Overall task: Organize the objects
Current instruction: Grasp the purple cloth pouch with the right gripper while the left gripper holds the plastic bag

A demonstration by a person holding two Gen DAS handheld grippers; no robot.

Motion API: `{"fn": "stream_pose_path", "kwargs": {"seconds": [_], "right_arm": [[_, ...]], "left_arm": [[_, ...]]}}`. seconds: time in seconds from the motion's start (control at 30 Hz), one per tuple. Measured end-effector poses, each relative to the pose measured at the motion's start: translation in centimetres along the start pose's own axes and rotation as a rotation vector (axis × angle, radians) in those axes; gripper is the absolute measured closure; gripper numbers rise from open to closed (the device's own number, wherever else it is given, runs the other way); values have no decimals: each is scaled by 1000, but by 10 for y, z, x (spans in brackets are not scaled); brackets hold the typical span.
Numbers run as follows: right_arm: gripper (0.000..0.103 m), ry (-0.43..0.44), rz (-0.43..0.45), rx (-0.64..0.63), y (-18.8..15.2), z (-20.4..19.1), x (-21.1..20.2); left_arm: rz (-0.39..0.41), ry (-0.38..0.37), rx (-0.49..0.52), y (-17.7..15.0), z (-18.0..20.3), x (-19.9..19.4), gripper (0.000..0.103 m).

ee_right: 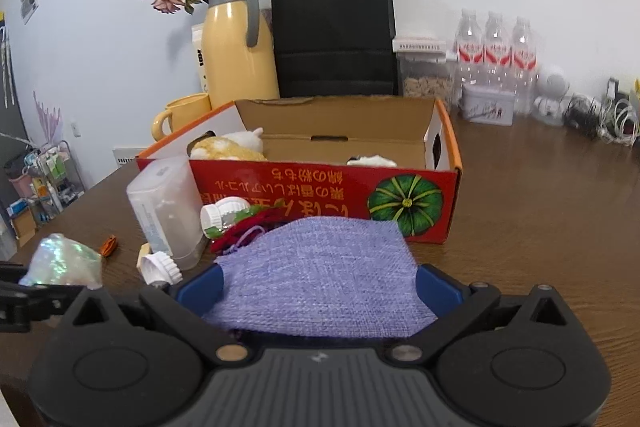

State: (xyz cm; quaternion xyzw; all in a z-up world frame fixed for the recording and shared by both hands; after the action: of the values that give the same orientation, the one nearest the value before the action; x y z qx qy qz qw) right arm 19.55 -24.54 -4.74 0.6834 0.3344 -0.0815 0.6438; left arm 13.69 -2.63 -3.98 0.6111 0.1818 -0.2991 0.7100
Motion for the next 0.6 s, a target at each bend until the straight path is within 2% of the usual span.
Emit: {"fn": "stream_pose_path", "kwargs": {"seconds": [0.1, 0.17, 0.27, 0.43, 0.6], "right_arm": [[12, 29, -4, 15, -3, -1, 2], [20, 33, -10, 11, -4, -2, 3], [21, 33, -10, 14, -5, -2, 3], [33, 33, -3, 35, -4, 2, 1], [52, 41, 19, 42, -2, 2, -6]], "left_arm": [[4, 1, -3, 1, -4, 0, 61], [6, 0, -8, 1, -5, 0, 61], [8, -5, -13, 1, -6, 0, 61], [6, -6, -21, -1, -8, 0, 61], [10, -6, -23, -2, -10, -2, 61]]}}
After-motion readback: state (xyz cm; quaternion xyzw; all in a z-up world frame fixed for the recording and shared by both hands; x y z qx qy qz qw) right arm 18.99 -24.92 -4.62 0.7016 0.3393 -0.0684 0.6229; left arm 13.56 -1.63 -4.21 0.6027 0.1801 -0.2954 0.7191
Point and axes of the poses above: each gripper's, at about its wrist camera, not at the fingertips, and x roughly the way its jaws point, z to its right, y to its top, the point moved 6 cm from there along x, roughly the way its jaws point, and after that the axes turned 3 degrees about x, right-handed, at the moved point
